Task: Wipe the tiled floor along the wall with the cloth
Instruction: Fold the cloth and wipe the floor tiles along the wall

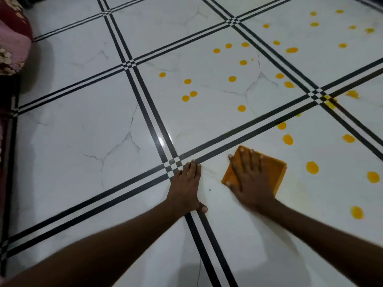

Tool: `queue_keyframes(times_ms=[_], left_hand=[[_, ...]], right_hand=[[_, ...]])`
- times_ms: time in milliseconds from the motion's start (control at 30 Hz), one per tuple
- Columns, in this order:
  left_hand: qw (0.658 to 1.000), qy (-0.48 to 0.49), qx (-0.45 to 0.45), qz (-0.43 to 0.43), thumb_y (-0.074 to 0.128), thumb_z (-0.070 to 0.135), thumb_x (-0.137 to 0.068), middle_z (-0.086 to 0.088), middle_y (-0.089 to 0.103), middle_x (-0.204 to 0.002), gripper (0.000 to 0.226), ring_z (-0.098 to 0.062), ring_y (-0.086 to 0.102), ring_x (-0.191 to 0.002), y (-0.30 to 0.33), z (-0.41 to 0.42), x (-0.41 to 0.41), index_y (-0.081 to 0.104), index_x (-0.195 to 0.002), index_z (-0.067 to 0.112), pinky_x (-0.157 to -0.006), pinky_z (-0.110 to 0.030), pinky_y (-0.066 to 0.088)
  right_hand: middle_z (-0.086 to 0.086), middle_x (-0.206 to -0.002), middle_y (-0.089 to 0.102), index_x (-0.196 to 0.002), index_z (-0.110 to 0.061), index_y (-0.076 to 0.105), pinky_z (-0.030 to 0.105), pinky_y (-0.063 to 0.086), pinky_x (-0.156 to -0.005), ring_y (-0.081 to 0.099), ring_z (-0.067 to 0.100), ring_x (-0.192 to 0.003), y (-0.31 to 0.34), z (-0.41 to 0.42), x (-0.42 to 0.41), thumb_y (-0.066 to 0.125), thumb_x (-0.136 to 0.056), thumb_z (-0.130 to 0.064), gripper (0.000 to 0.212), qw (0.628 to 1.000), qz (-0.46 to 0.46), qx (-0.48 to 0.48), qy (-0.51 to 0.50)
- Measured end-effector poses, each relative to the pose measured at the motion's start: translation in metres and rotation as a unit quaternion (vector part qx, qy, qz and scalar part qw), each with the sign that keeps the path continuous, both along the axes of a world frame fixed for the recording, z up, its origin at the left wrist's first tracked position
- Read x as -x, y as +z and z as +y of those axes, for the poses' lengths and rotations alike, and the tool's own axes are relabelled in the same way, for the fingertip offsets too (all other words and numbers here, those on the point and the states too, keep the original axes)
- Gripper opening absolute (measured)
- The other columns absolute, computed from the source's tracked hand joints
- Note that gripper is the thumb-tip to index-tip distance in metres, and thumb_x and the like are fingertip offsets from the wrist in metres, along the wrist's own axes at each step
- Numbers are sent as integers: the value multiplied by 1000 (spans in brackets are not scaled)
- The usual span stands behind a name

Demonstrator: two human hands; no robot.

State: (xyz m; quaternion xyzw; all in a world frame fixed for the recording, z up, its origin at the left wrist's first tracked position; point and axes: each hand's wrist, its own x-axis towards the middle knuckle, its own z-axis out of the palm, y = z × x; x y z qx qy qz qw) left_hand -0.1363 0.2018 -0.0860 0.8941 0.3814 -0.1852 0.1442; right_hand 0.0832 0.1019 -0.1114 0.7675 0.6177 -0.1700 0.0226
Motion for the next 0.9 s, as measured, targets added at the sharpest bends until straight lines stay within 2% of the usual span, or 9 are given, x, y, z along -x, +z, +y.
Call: queue_keyframes(times_ms=[67, 133, 200, 333, 433, 533, 600, 767, 900], left_hand=[[1000, -15, 7, -2, 75, 69, -68, -10, -21, -165, 139, -27, -16, -153, -4, 2, 1, -15, -158, 14, -123, -44, -5], [1000, -18, 17, -12, 72, 71, -70, -8, -20, -166, 135, -25, -15, -154, 0, 7, 4, -13, -159, 17, -125, -43, -3], [999, -11, 27, -34, 73, 68, -73, -5, -16, -167, 128, -23, -11, -154, 3, 12, 8, -8, -160, 20, -125, -42, 0], [999, 2, 31, -44, 74, 62, -75, 0, -21, -166, 127, -19, -15, -154, 2, 8, 11, -13, -159, 25, -123, -38, -5], [999, 12, 35, -38, 74, 61, -76, -1, -22, -165, 127, -20, -15, -154, 3, 6, 6, -15, -158, 23, -126, -42, -1], [999, 26, 18, -42, 71, 69, -74, -7, 0, -168, 123, -26, 2, -154, 16, 14, -12, 1, -161, 18, -126, -42, 9], [997, 42, -13, -69, 70, 75, -68, -8, 13, -166, 124, -27, 10, -152, 15, 25, -36, 9, -160, 18, -124, -44, 13], [998, 27, 0, -61, 68, 84, -58, -16, -7, -166, 141, -31, -10, -154, -2, 34, -101, -3, -160, 19, -124, -49, 1], [997, 33, -22, -59, 65, 85, -61, -17, -10, -166, 138, -32, -12, -153, -9, 29, -109, -8, -160, 22, -123, -47, -1]], right_hand=[[15, -171, -7, -164, -29, 1, 62, 0, -125, -9, 41, -157, -19, 1, 30, 30, -93, -73, 88, 998, 5, -41, 36], [11, -172, -6, -164, -32, 2, 62, 0, -125, -10, 38, -158, -21, 13, 33, 26, -94, -75, 85, 989, 14, -65, 132], [7, -172, -4, -163, -36, 3, 59, -1, -126, -5, 36, -158, -17, 39, 6, 18, -96, -72, 78, 986, 3, -76, 147], [7, -173, 5, -164, -36, 8, 58, 8, -126, 8, 37, -158, -16, 43, -58, 18, -102, -56, 66, 993, -27, -87, -82], [12, -172, 8, -164, -35, 10, 62, 9, -125, 9, 42, -157, -14, -3, -24, 28, -99, -53, 69, 984, -30, -116, -132], [10, -172, 1, -164, -36, 5, 61, 3, -125, 0, 40, -158, -19, -8, 15, 35, -99, -55, 74, 995, 5, -98, 26], [8, -173, 2, -164, -35, 7, 59, 1, -126, 1, 37, -159, -25, 31, -10, 36, -97, -57, 75, 988, -5, -112, 103], [10, -172, 8, -164, -29, 9, 57, 5, -126, 10, 37, -157, -26, 41, -121, 28, -94, -59, 78, 981, -55, -122, -142], [20, -170, 12, -163, -12, 14, 60, 7, -126, 10, 43, -156, -22, -10, -63, 32, -92, -64, 91, 962, -50, -124, -237]])
